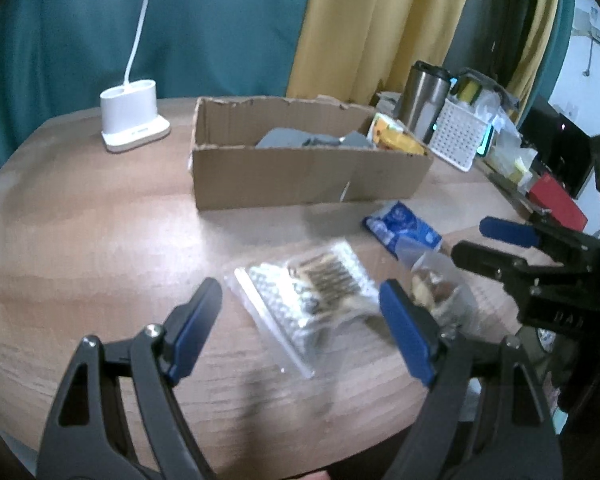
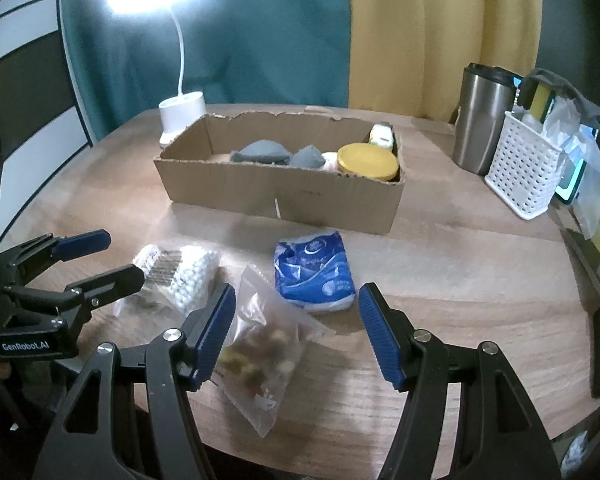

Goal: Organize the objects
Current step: 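Grasp the cotton swab bag with the left gripper while the right gripper grasps the clear snack bag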

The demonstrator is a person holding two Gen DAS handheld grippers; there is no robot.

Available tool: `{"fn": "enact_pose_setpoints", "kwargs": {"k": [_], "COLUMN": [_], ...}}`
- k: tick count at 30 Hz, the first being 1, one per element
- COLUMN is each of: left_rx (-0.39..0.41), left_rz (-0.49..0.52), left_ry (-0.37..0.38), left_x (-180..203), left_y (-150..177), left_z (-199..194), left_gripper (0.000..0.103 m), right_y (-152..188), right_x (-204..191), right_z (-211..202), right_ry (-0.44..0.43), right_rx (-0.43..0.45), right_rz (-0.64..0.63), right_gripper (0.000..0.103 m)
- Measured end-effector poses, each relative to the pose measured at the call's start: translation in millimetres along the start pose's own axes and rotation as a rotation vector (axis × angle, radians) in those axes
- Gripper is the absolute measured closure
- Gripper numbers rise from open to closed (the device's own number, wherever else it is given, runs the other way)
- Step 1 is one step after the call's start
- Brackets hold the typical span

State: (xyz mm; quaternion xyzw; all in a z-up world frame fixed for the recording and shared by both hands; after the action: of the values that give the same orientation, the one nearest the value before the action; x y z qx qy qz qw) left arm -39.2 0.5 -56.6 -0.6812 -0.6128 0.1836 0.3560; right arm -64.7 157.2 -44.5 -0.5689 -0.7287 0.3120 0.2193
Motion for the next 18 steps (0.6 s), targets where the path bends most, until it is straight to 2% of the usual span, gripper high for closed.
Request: {"fn": "enact_pose_setpoints", "kwargs": {"k": [9, 18], "left_rx": [-0.033, -0.031], "left_rz": [0.084, 0.143], "left_ry": [-0.035, -0.059], "left_x": [8, 21], "left_y": [10, 1], "left_z": [14, 28], "left_gripper": [0.021, 0.02], "right_y": [6, 10], "right_x": [-5, 1], "right_z": [6, 13], "right_ry": [-0.005, -0.028], "right_rx": [-0.021, -0.038], "right_rz": [0.003, 0.027], "right_gripper": [0.036, 0.035]}}
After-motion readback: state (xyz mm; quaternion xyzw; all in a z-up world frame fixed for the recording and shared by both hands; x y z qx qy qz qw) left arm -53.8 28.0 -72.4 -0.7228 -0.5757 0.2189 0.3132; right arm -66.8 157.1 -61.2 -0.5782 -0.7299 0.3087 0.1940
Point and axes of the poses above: each gripper's, at about its wrist camera, not at the fingertips, and z roughly the way its jaws point, x to its right, y to its underside, the point moved 1 cm from there along z, roughly the way its jaws point
